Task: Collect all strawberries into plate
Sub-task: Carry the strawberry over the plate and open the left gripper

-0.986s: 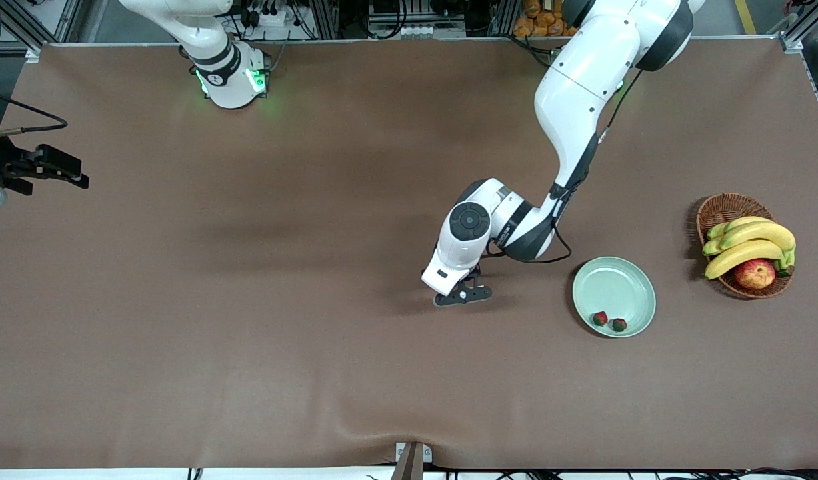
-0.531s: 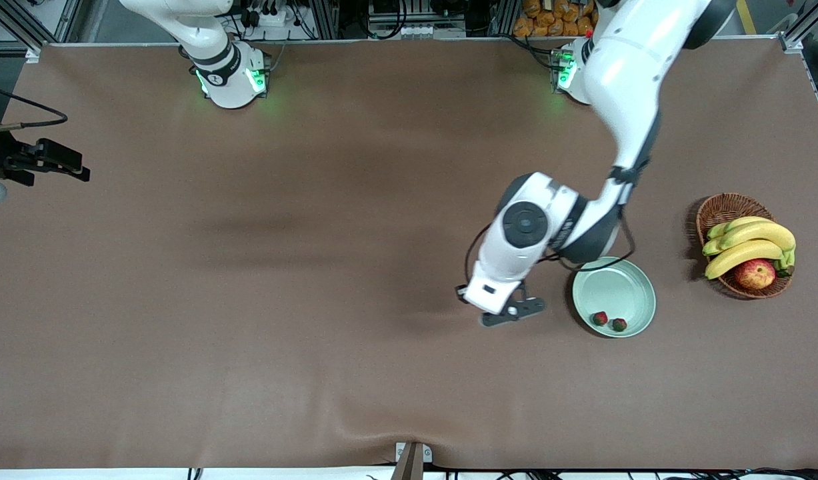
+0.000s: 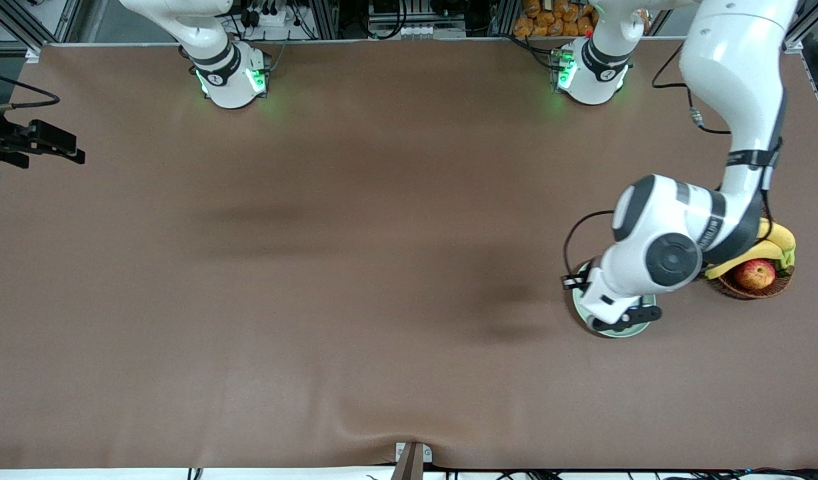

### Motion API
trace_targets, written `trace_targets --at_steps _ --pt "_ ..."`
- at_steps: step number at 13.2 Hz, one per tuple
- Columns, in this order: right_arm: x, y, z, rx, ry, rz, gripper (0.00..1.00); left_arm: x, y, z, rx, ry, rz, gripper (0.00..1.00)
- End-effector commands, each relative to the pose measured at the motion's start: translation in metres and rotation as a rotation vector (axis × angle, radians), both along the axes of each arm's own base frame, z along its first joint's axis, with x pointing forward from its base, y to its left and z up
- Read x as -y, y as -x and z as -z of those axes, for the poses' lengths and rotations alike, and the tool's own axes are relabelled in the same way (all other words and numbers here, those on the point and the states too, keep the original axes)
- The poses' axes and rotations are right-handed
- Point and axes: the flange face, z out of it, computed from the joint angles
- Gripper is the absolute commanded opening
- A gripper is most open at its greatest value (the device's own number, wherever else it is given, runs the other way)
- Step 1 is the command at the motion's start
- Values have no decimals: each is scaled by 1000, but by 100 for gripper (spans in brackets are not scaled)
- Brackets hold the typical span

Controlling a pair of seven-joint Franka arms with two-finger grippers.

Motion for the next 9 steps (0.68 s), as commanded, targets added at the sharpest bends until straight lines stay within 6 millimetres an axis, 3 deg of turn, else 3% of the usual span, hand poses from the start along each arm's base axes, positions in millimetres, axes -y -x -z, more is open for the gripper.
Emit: trace_targets --at_steps 1,2,4,6,9 --pt "-1 8 -9 0 14 36 100 -29 18 28 -49 -32 23 0" --pt "-4 9 -10 -5 16 40 100 -32 24 43 -60 -38 31 0" --pt "-3 9 -9 -5 16 42 100 -52 33 68 -55 -41 20 16" --pt "-3 9 -11 4 26 38 100 -62 29 83 -41 -39 10 28" --pt "-5 9 -20 24 24 39 100 -77 15 79 10 -55 11 43"
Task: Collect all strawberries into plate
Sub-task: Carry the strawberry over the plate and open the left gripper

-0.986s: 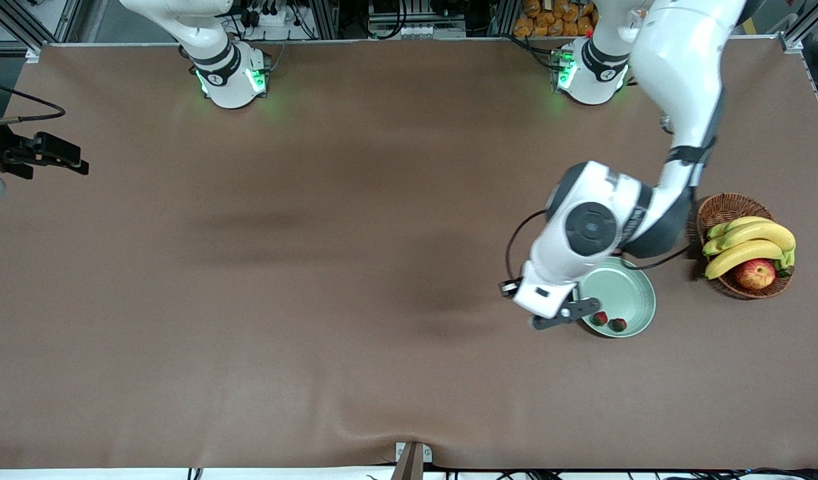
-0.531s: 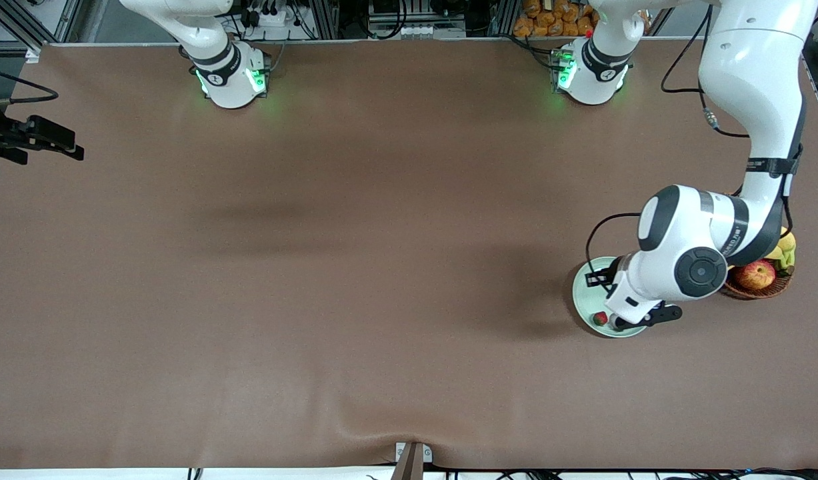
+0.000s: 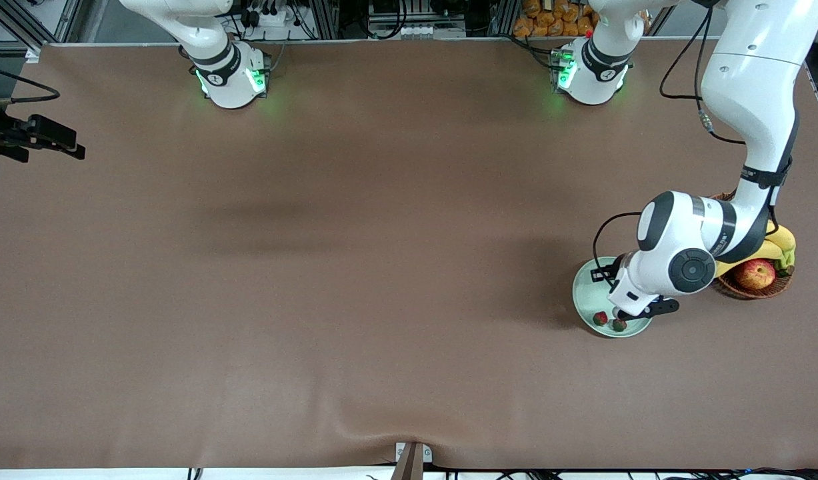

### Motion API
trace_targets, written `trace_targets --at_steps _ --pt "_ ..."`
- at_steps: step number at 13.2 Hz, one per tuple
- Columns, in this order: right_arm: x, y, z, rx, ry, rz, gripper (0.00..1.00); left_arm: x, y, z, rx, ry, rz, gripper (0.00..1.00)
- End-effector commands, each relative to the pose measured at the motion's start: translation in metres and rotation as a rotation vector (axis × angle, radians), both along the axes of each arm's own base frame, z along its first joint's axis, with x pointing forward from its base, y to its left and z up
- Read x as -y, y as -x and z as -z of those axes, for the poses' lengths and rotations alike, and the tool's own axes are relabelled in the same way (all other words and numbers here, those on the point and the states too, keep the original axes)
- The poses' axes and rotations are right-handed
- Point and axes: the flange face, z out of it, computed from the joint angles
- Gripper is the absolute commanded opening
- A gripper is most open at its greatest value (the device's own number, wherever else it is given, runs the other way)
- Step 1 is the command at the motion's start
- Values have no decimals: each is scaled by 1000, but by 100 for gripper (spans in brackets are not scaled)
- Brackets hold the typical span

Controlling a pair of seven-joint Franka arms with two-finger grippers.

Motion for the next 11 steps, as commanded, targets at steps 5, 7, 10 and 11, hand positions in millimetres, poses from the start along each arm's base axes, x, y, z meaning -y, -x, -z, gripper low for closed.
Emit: trace_targets --at_steps 5,7,10,11 --pt "-15 5 -26 48 31 28 100 -10 -17 -20 67 -18 9 100" --pt "-8 5 -31 63 32 27 100 -4 -29 -68 141 -19 6 100" --pt "-4 3 -37 82 30 35 100 31 -29 -182 286 -11 51 100" --pt "-5 3 -37 82 30 33 100 41 -26 -211 308 -15 62 100"
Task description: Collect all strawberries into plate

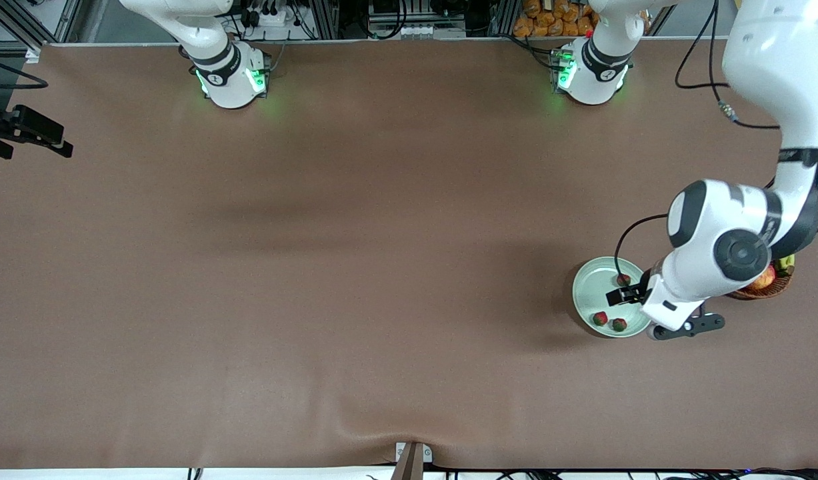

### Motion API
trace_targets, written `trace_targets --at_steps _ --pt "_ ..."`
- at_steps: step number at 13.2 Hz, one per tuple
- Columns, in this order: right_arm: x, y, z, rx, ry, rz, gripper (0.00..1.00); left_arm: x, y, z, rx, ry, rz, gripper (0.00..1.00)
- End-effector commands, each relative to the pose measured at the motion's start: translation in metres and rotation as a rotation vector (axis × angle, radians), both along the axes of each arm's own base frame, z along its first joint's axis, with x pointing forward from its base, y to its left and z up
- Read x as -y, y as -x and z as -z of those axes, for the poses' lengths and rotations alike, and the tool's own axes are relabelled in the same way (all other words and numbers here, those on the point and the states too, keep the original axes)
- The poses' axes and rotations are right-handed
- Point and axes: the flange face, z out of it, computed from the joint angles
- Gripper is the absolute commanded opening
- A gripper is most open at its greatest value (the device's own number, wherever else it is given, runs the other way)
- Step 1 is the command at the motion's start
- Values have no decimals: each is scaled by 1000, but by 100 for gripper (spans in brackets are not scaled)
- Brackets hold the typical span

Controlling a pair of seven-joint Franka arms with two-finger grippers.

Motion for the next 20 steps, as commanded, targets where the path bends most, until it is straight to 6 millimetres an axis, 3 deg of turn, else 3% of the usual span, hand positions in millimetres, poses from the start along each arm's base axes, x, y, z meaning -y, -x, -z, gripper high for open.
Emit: trace_targets --at_steps 1,5,9,12,14,17,20 --pt "4 3 -6 7 18 12 100 25 19 -90 66 -31 32 100" --pt "15 5 -3 -6 16 47 100 37 54 -183 54 -68 23 100" --pt "17 4 -4 6 17 52 100 46 111 -263 46 -23 -9 100" --pt "17 3 -4 8 13 57 100 48 131 -283 38 -5 -13 100" --pt "17 3 -4 9 15 77 100 47 132 -286 42 0 -11 100" --pt "17 3 -6 13 21 78 100 17 139 -299 46 34 33 100" --pt "18 3 -7 15 24 77 100 -4 148 -300 20 37 73 100"
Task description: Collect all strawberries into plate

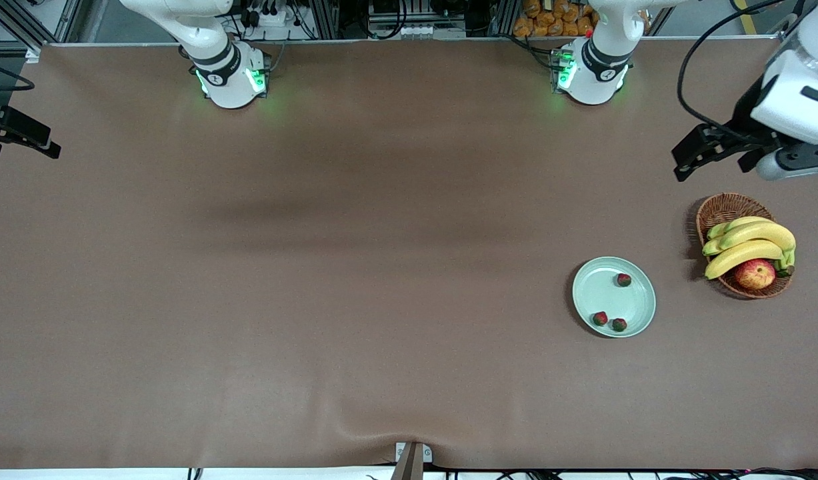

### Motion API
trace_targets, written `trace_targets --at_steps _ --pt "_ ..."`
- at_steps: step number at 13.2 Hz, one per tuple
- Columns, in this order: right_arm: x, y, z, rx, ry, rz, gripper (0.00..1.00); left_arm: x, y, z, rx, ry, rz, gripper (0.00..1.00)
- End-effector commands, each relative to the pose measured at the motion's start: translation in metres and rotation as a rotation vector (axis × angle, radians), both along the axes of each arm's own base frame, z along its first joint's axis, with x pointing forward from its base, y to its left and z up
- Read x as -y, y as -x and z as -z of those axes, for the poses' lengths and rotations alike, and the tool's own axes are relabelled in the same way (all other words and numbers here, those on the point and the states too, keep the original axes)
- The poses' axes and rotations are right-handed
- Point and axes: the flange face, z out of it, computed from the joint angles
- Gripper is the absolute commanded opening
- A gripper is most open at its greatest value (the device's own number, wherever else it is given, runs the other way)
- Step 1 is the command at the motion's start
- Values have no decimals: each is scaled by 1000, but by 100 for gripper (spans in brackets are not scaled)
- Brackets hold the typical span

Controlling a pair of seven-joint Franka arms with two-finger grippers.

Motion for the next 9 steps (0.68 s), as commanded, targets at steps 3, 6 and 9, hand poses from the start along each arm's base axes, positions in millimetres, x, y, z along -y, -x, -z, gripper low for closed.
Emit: trace_targets --at_steps 3,6,9 --pt "3 2 -6 9 21 19 100 -31 22 0 -34 22 64 100" --pt "1 2 -6 11 21 16 100 -34 23 2 -53 19 68 100" --pt "1 2 -6 11 21 16 100 -39 19 3 -54 9 96 100"
